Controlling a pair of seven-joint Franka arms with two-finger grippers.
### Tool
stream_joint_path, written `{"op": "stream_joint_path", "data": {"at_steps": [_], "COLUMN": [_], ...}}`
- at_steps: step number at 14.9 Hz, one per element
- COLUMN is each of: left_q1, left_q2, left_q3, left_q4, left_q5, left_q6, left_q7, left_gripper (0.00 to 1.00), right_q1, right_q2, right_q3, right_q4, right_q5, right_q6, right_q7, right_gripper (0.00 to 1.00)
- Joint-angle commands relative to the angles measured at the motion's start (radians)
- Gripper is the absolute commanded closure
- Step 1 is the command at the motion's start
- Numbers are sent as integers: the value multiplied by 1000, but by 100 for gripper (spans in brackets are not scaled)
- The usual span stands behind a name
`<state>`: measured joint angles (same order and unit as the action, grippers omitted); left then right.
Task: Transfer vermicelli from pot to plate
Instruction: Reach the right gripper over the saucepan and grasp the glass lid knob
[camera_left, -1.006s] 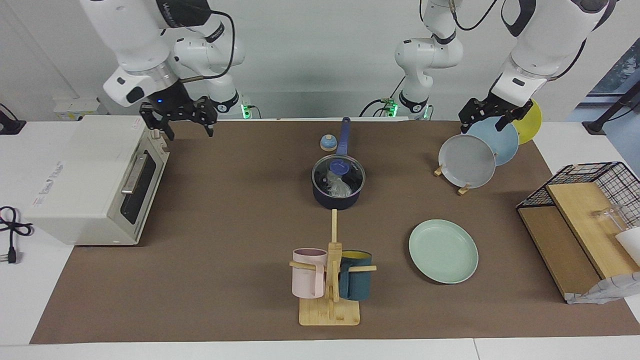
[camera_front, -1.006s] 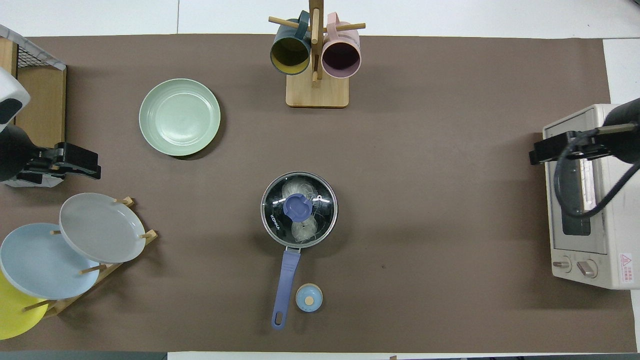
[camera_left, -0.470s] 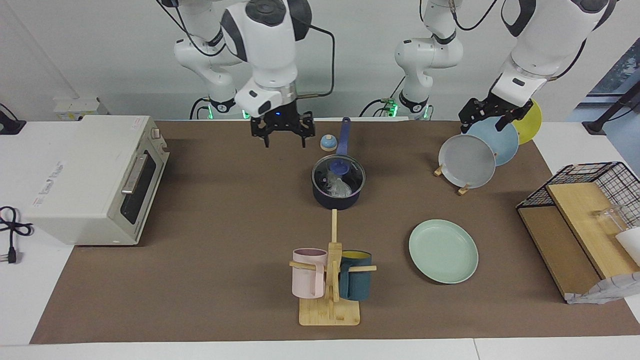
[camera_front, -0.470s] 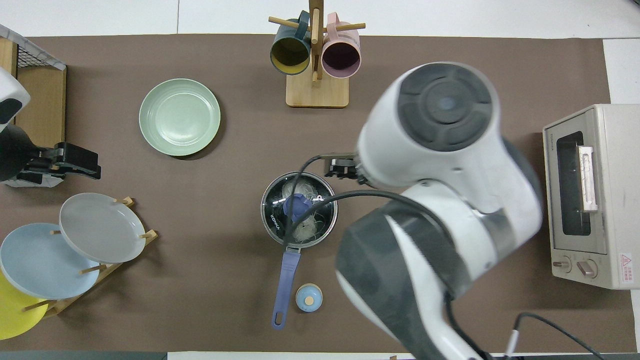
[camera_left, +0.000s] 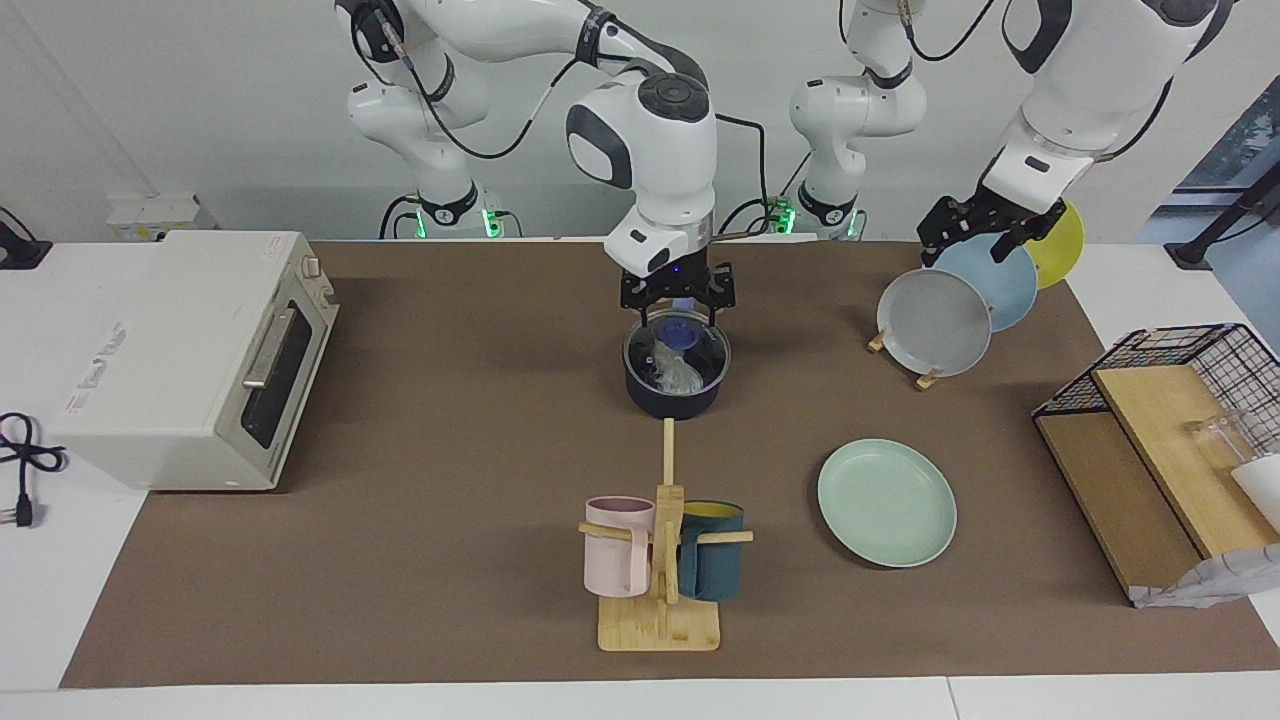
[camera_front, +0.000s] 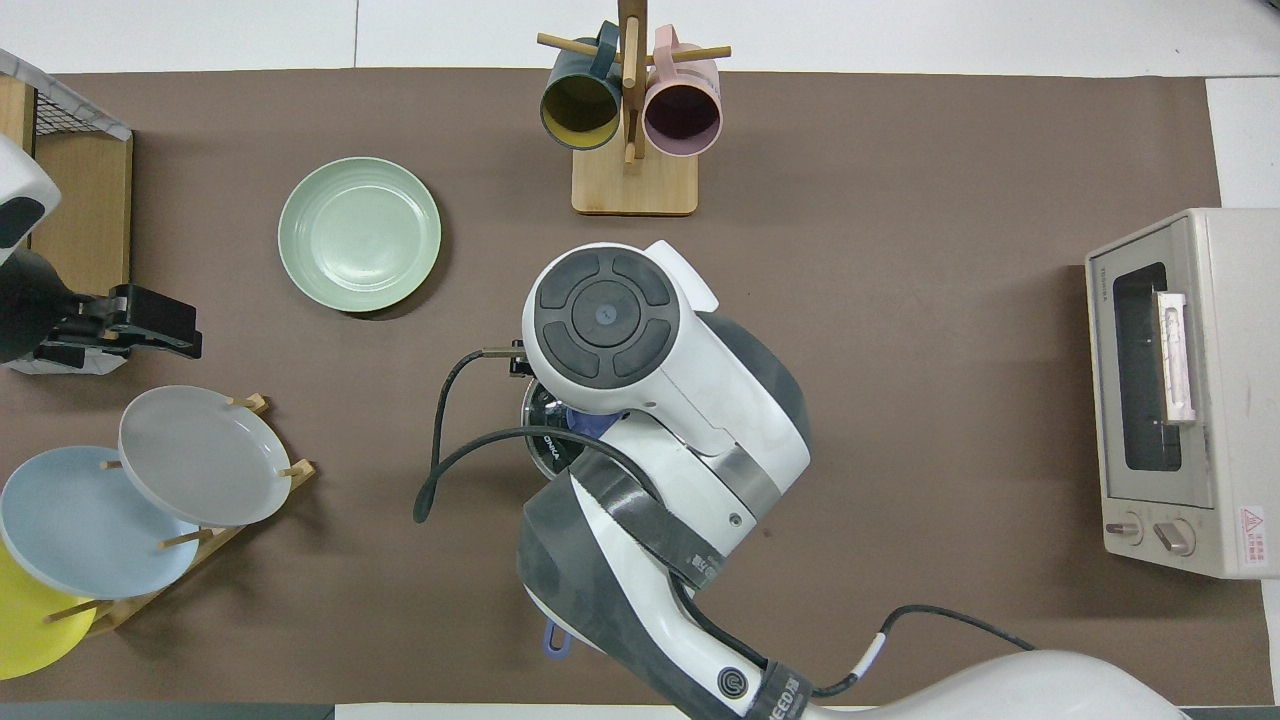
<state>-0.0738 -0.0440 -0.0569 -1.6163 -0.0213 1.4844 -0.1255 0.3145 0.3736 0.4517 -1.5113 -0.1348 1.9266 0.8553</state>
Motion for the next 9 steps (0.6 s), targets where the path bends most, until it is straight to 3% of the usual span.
{"op": "stream_joint_path", "data": {"at_steps": [1,6,9], "left_q1": [11,11,11], "left_q2": [-20,-20,-20], "left_q3": [-8,-8,-8], "left_q4": [-13,-13,-13], "left_q5": [-6,-6,-6], "left_q6": [-1,-1,-1], "left_q7": [-5,-5,-5], "left_gripper": [0,0,0], "right_q1": [23,28,28], "right_q2": [-4,-15,-22], "right_q3": [10,10,12], "right_q4": [-72,-168,-187], "right_q5": [-22,-65,-72], "right_q6": [75,112,117], "right_q7": [28,18,10], "right_gripper": [0,0,15]}}
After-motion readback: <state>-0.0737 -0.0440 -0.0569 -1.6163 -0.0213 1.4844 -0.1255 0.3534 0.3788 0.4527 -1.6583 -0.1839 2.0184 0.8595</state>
